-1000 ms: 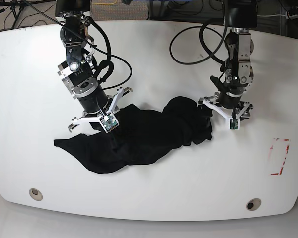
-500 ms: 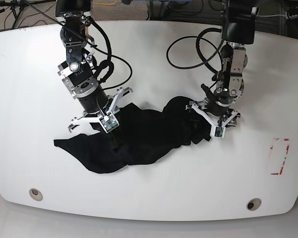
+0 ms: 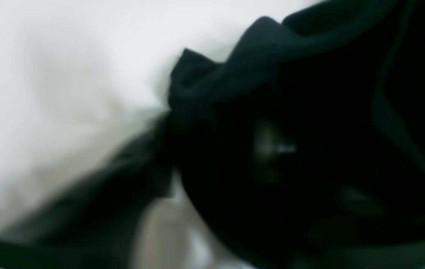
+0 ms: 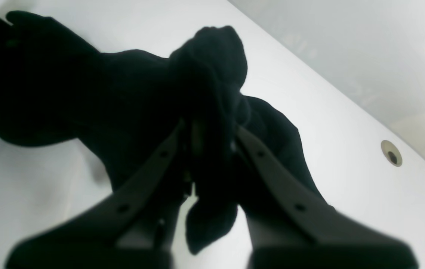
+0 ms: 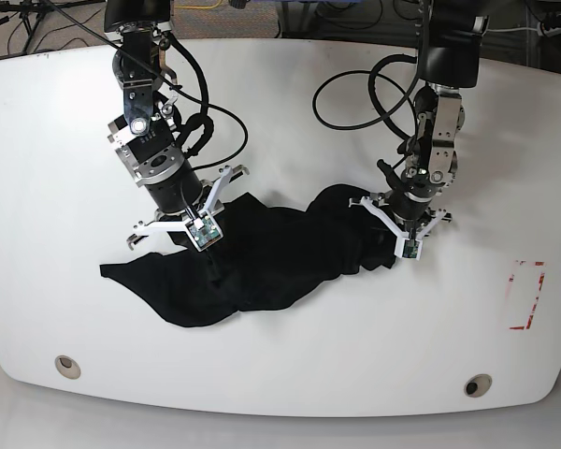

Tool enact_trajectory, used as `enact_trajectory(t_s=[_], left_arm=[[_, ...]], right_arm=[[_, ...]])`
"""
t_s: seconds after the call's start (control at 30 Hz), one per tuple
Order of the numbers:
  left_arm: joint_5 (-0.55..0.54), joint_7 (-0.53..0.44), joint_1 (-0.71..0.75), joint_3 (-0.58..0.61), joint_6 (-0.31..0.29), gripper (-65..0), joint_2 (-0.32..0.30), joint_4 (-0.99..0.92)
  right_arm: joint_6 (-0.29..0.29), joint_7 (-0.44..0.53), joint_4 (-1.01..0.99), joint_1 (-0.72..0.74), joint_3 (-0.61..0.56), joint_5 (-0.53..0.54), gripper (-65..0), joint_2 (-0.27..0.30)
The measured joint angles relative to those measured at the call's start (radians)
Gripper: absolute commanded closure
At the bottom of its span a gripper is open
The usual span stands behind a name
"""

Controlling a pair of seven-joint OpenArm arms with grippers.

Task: Fold the T-shirt properly
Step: 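Close the left gripper on the shirt edge beside the right gripper, then lift the shirt with both grippers and stretch it out across the table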

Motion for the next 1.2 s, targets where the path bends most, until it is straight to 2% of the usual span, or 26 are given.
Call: enact_trajectory(t_s=[0.03, 0.3, 0.47, 0.63, 0.9, 1.1, 1.2], left_arm=[[-0.001, -0.002, 0.000, 0.000, 0.000, 0.0, 0.000, -0.003], [-0.004, -0.018, 0.000, -0.001, 0.000, 0.0, 0.000, -0.014], [-0.013, 0.011, 0.061, -0.026, -0.016, 0.0, -0.019, 0.087], [-0.003, 0.020, 0.099, -0.090, 0.009, 0.0, -0.043, 0.202], [-0.002, 0.011, 0.098, -0.142, -0.006, 0.0, -0.050, 0.327], [0.000, 0.024, 0.085, -0.158, 0.001, 0.0, -0.092, 0.417], [0.000, 0.026, 0.055, -0.164, 0.001, 0.0, -0.115, 0.473]], right_arm=[[0.000, 0.000, 0.000, 0.000, 0.002, 0.000, 0.0, 0.000], [0.000, -0.002, -0.008, 0.016, 0.088, 0.000, 0.0, -0.025], [0.000, 0.000, -0.011, 0.041, 0.154, 0.000, 0.0, -0.038], [0.003, -0.006, -0.014, 0.089, 0.191, 0.000, 0.0, -0.039], [0.004, -0.002, -0.014, 0.177, 0.198, 0.000, -0.2, -0.032], [0.004, -0.009, -0.025, 0.253, 0.202, -0.001, -0.2, -0.030], [0.004, -0.007, -0.026, 0.288, 0.196, 0.000, -0.2, -0.012]])
